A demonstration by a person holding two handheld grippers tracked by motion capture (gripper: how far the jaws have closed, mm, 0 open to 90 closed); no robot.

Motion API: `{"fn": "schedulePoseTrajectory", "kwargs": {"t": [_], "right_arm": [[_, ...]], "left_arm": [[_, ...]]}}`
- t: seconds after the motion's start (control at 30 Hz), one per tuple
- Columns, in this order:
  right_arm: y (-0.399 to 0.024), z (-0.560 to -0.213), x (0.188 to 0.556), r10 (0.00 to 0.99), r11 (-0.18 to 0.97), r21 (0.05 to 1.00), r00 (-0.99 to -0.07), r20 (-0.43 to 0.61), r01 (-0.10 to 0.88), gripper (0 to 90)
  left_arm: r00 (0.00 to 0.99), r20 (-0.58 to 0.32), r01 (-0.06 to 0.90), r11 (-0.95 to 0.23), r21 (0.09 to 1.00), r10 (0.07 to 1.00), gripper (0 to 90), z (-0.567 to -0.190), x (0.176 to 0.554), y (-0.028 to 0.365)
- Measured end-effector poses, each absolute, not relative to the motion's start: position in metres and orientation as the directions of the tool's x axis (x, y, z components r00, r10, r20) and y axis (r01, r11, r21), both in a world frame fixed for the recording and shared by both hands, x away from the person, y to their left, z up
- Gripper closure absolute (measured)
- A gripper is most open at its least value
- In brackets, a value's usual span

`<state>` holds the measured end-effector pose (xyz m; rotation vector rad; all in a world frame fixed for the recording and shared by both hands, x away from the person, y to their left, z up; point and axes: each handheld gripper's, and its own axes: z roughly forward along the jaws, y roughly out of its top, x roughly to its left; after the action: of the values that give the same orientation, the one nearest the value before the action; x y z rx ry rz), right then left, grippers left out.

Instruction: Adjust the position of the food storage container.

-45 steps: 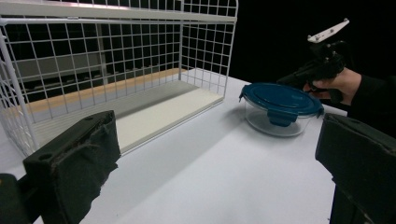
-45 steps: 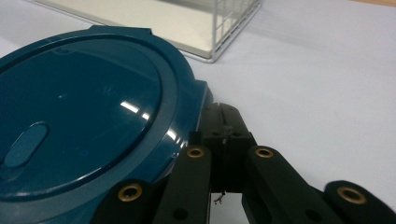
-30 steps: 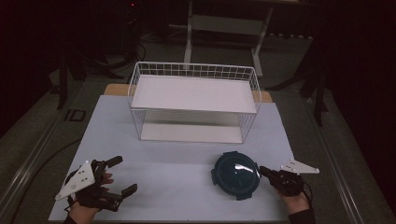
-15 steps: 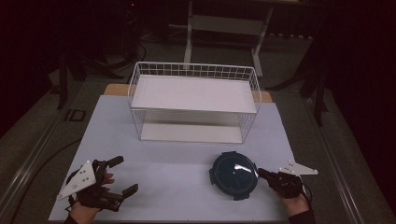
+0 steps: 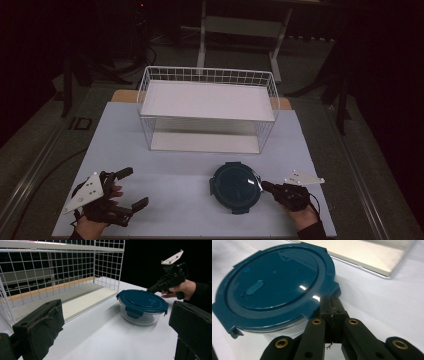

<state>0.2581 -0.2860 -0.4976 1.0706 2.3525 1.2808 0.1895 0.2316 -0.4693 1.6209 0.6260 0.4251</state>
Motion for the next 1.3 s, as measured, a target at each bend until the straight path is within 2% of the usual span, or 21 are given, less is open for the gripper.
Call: {"fn": "schedulePoseTrajectory", "kwargs": {"t": [1.0,1.1,1.2,1.3], "right_arm": [[-0.219,-0.5,0.271,0.599,0.36,0.805,-0.778,0.188,0.472,90.0],[-0.215,-0.488,0.265,0.588,0.358,0.832,-0.795,0.152,0.424,90.0],[-0.215,-0.485,0.263,0.583,0.352,0.836,-0.797,0.156,0.42,90.0],[-0.201,-0.477,0.245,0.515,0.346,0.85,-0.838,0.181,0.396,90.0]], "left_arm": [[0.791,-0.079,0.155,-0.074,0.985,0.607,0.0,-0.47,0.189,0.229],[0.79,-0.074,0.152,-0.078,0.985,0.608,0.0,-0.47,0.189,0.23],[0.791,-0.074,0.152,-0.078,0.985,0.608,0.0,-0.47,0.189,0.23],[0.791,-0.07,0.149,-0.08,0.986,0.608,0.0,-0.47,0.188,0.23]]}}
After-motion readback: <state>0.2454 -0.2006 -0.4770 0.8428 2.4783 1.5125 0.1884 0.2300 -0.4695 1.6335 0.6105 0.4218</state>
